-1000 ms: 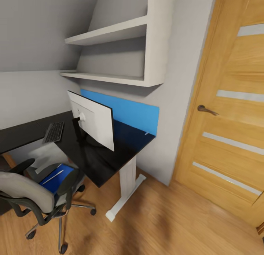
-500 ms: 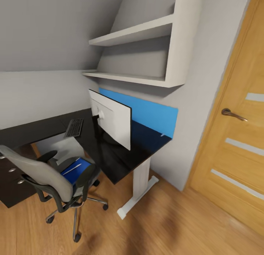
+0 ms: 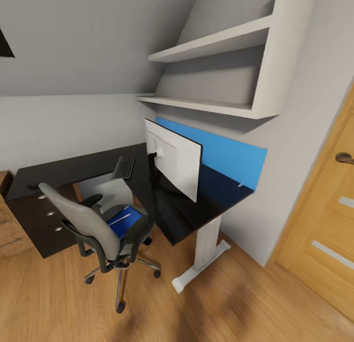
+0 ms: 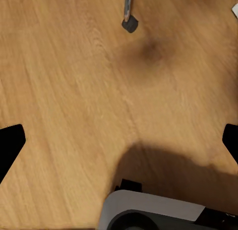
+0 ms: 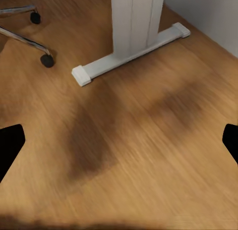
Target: In the bedroom, organize the workspace by keeping the computer under the desk, ensuring the monitor is on the desk, placing the keyboard on the desk next to the monitor, placing the mouse on the desk next to the keyboard, moving the folder from the swivel chair onto the desk next to the mouse, stacking the notebook on top of the folder with the pen on top of the notebook, and positioning the swivel chair next to the desk.
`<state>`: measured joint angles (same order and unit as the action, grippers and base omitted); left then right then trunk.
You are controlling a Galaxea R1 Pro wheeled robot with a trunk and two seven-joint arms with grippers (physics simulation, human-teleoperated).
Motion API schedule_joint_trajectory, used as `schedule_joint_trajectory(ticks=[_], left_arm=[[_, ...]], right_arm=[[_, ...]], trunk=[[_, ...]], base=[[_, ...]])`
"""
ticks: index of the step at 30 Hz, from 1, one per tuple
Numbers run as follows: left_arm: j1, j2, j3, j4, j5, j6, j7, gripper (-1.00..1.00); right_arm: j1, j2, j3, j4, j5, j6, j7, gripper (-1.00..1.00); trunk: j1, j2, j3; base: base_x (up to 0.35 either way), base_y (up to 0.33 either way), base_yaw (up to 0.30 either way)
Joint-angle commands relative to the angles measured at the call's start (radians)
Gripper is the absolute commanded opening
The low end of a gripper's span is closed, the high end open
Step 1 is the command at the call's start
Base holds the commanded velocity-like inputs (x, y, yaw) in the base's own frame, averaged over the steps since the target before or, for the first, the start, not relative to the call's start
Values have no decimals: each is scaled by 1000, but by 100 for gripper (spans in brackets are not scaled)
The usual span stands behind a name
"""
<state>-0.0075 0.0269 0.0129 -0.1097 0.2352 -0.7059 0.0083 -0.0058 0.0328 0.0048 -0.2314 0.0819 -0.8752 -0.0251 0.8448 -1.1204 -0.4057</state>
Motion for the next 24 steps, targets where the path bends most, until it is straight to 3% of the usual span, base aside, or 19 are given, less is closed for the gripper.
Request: schedule_joint_trajectory(ticks=[1, 24], left_arm=[[-1, 0, 1, 1, -1, -3, 1, 100], [0, 1, 1, 1, 0, -3, 2, 100]], right_arm=[[0, 0, 0, 1, 6, -2, -3, 100], [0, -2, -2, 4, 6, -1, -3, 100]], trunk=[[0, -1, -1], [0, -1, -1]], base=[[0, 0, 288], [0, 0, 288]])
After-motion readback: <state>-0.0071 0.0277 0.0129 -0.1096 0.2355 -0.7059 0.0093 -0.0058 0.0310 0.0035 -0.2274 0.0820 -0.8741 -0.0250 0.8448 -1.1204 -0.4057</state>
